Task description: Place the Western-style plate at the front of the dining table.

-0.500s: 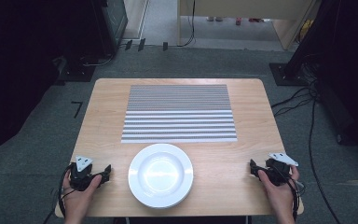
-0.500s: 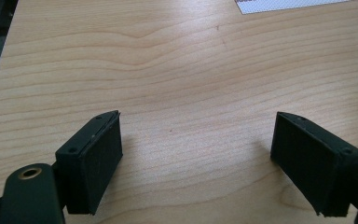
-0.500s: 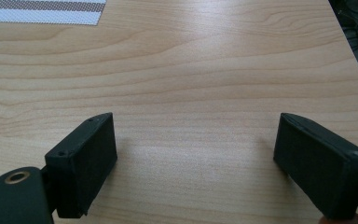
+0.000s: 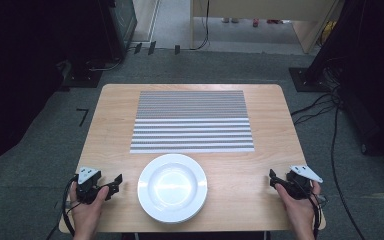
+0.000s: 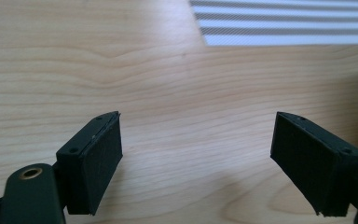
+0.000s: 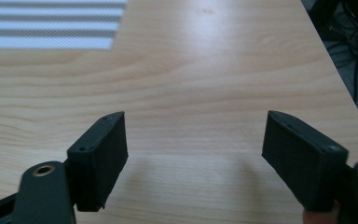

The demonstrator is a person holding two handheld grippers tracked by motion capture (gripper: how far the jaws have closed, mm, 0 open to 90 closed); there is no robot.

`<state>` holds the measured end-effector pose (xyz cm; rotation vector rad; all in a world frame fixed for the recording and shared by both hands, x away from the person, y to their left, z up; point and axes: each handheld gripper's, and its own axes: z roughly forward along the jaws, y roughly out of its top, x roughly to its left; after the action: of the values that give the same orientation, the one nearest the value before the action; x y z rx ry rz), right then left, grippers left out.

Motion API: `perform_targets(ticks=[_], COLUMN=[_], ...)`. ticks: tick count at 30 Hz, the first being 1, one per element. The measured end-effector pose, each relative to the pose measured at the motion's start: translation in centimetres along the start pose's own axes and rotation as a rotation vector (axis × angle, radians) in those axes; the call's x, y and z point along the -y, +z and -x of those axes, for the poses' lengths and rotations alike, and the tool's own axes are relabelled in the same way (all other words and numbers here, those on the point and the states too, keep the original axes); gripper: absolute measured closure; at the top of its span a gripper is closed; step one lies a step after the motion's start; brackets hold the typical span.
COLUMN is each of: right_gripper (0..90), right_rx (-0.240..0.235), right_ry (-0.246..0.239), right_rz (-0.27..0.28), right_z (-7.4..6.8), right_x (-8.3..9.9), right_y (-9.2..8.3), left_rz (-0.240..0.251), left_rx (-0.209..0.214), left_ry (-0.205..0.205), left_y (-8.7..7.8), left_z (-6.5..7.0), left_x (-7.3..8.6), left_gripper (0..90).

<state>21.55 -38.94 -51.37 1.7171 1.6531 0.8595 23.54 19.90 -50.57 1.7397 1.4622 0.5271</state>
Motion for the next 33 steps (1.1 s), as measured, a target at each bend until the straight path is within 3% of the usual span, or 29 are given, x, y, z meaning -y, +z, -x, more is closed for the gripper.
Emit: perform_targets(ticks=[7, 9, 13, 19, 21, 22, 29, 33], right_gripper=[39.3, 42.9, 50.3, 55.2, 55.3, 58.2, 61.7, 64.1], right_rx=[-0.092, -0.173, -0.256, -0.347, -0.362, -0.415, -0.515, -0.591], right_ry=[-0.016, -0.027, -0.042, -0.063, -0.071, -0.072, -0.084, -0.022], right_rz=[0.099, 0.099, 0.112, 0.142, 0.143, 0.126, 0.039, 0.004], right_z=[-3.0, -4.0, -5.6, -8.4, -8.9, -10.2, -14.1, -15.7], right_x=[-1.0, -1.4, -1.8, -2.3, -2.4, -2.6, -2.3, -2.2], right_y=[-2.0, -2.2, -2.6, -3.3, -3.3, -3.2, -2.6, -2.4], left_rz=[0.071, 0.086, 0.116, 0.091, 0.088, 0.080, 0.023, -0.007], left_rx=[0.102, 0.141, 0.211, 0.332, 0.343, 0.366, 0.327, 0.291], left_ry=[0.004, -0.008, -0.010, 0.012, 0.013, 0.016, 0.050, 0.062], left_y=[-1.0, -1.2, -1.6, -1.6, -1.6, -1.6, -1.3, -1.2], left_z=[2.0, 2.4, 3.5, 4.9, 5.1, 5.5, 6.7, 7.7], left_x=[-0.3, -0.4, -0.5, -0.4, -0.5, -0.5, -0.4, -0.3], left_gripper=[17.5, 22.9, 28.8, 47.0, 48.9, 50.2, 51.7, 49.6])
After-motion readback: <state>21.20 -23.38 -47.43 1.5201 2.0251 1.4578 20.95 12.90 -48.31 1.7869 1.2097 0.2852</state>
